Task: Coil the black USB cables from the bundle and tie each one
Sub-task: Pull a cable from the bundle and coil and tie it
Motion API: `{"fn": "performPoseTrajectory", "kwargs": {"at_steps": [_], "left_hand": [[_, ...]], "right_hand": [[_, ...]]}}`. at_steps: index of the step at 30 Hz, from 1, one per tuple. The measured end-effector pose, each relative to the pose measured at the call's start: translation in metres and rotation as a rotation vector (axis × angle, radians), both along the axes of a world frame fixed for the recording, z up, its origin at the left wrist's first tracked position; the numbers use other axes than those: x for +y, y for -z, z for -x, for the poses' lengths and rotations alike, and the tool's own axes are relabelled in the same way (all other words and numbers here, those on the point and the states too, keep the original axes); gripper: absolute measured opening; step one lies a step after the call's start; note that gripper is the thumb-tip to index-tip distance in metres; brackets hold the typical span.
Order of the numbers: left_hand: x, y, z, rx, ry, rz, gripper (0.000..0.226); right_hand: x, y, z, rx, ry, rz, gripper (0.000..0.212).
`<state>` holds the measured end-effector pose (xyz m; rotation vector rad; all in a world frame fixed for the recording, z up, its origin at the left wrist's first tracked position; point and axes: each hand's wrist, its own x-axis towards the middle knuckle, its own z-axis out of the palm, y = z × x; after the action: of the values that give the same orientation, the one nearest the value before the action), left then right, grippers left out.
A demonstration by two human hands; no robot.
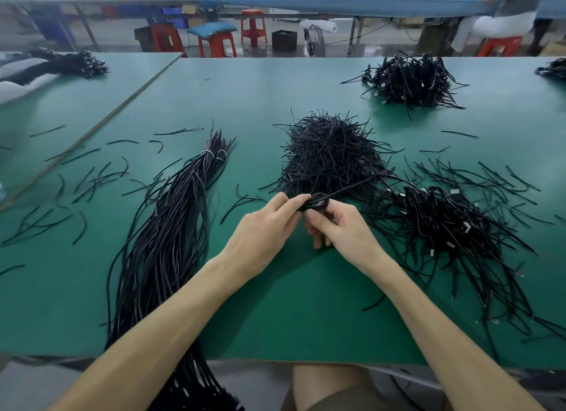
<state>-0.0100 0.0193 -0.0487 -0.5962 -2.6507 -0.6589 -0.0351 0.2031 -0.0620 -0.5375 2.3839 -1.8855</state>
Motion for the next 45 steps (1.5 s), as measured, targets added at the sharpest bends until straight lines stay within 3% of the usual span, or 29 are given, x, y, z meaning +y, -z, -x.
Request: {"fn": "performPoseTrajectory", "kwargs": {"at_steps": [11, 22, 26, 29, 35, 37, 40, 42, 45], "left_hand": [[0.005, 0.002, 0.0, -0.052, -0.023, 0.154, 0.037], [0.006, 0.005, 0.003, -0.158, -0.024, 0.174, 0.057], [0.005, 0.005, 0.003, -0.158, -0.033, 0.178, 0.038], [0.006, 0.004, 0.004, -0.187, -0.028, 0.076, 0.015], [0.005, 0.007, 0.009, -0.248, -0.032, -0.088, 0.011], [0.006, 0.009, 0.011, -0.329, -0.006, -0.261, 0.006], [0.006, 0.006, 0.011, -0.474, 0.137, -0.529, 0.026], [0.006, 0.001, 0.009, -0.487, 0.195, -0.561, 0.031], [0.004, -0.007, 0.01, -0.452, 0.11, -0.633, 0.025]], "right_hand": [[0.001, -0.004, -0.002, -0.02, -0.054, 0.016, 0.018], [-0.001, -0.002, 0.0, -0.028, -0.042, 0.006, 0.021], [-0.001, -0.004, -0.001, -0.04, -0.071, 0.023, 0.021], [-0.001, -0.007, -0.002, -0.039, -0.065, 0.03, 0.02], [0.0, -0.005, 0.0, -0.002, -0.023, 0.019, 0.021], [-0.001, -0.003, 0.0, 0.032, 0.0, 0.007, 0.022], [-0.001, 0.0, 0.002, 0.058, 0.021, -0.013, 0.022], [0.0, 0.0, 0.002, 0.062, 0.03, -0.007, 0.021], [0.001, 0.001, 0.001, 0.069, 0.029, -0.021, 0.021]]}}
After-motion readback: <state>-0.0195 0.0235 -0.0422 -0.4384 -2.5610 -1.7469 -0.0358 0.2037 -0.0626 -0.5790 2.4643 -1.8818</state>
